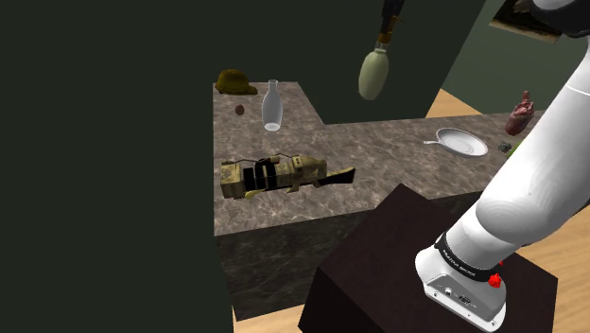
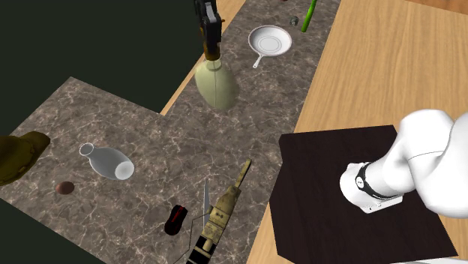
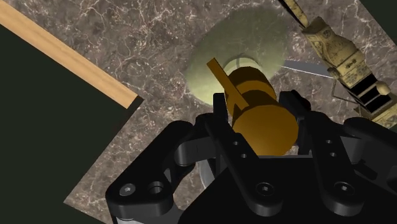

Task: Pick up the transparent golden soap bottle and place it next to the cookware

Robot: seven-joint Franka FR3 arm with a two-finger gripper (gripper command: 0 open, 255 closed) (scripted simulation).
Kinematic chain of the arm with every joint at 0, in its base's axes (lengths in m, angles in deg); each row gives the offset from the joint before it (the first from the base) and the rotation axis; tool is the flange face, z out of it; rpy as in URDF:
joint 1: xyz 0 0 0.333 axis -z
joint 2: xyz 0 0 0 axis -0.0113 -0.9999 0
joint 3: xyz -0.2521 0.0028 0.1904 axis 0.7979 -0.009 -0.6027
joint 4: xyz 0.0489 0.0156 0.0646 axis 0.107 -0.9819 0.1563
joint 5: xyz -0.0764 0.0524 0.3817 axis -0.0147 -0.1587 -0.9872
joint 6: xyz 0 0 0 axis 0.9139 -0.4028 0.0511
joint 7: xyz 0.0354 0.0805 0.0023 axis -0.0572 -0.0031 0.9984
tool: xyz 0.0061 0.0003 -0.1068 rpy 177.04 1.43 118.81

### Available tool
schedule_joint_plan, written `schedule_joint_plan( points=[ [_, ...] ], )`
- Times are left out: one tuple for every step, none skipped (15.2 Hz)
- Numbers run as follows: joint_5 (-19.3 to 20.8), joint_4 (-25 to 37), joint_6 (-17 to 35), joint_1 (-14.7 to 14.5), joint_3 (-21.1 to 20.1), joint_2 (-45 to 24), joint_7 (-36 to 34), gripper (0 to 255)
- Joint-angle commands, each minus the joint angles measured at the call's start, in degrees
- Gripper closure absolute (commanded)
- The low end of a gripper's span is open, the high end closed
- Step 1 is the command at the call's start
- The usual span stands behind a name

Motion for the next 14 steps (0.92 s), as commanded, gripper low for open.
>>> schedule_joint_plan(
  points=[
    [0.53,-1.93,0.22,1.19,1.04,1.77,2.39,255],
    [0.81,-2.93,0.41,1.75,1.55,2.61,3.50,255],
    [1.07,-3.84,0.58,2.31,2.08,3.38,4.64,255],
    [1.33,-4.66,0.72,2.89,2.62,4.08,5.79,255],
    [1.58,-5.40,0.84,3.48,3.18,4.72,6.96,255],
    [1.81,-6.05,0.94,4.07,3.75,5.30,8.15,255],
    [2.03,-6.62,1.02,4.67,4.35,5.82,9.36,255],
    [2.24,-7.12,1.08,5.29,4.95,6.27,10.59,255],
    [2.42,-7.53,1.13,5.90,5.58,6.66,11.85,255],
    [2.59,-7.87,1.16,6.52,6.23,6.99,13.12,255],
    [2.74,-8.13,1.19,7.14,6.90,7.25,14.42,255],
    [2.86,-8.32,1.19,7.77,7.58,7.44,15.74,255],
    [2.96,-8.44,1.19,8.41,8.28,7.57,17.08,255],
    [3.03,-8.48,1.17,9.07,8.98,7.62,18.45,255]
  ],
)
